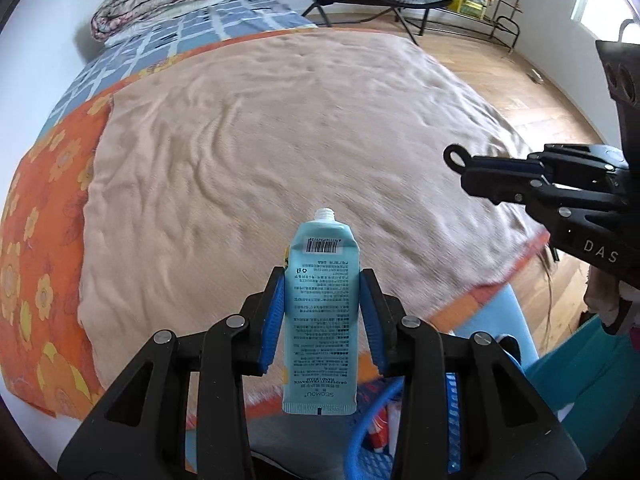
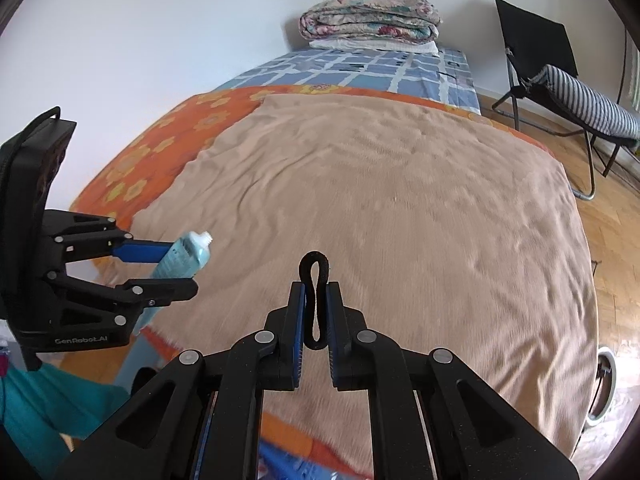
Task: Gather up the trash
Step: 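Carry the light-blue tube and hair tie over the blue basket with both grippers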
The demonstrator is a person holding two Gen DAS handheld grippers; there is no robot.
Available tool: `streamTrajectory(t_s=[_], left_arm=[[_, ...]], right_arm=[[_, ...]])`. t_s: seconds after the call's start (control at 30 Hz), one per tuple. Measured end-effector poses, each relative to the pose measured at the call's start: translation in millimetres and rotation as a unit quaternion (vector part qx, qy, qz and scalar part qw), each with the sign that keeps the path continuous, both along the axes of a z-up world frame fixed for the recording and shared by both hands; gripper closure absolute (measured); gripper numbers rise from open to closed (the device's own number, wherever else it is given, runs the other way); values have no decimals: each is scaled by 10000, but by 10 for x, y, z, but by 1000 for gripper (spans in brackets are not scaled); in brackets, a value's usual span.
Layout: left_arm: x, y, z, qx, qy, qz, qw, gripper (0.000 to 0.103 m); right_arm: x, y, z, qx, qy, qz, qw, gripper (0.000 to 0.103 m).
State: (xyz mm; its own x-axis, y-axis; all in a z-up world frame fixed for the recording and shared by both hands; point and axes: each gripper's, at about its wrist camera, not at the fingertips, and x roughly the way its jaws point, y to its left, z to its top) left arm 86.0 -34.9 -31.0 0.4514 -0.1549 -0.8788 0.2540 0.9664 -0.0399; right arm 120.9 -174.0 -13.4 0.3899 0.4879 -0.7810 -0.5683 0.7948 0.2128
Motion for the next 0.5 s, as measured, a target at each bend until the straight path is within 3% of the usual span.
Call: streamTrajectory(t_s=[0.5], left_arm=[[-791,-289,-228,-75,190,-351,9992,66]], right_arm=[[-966,-353,-204,-31,412,78,9991,95]])
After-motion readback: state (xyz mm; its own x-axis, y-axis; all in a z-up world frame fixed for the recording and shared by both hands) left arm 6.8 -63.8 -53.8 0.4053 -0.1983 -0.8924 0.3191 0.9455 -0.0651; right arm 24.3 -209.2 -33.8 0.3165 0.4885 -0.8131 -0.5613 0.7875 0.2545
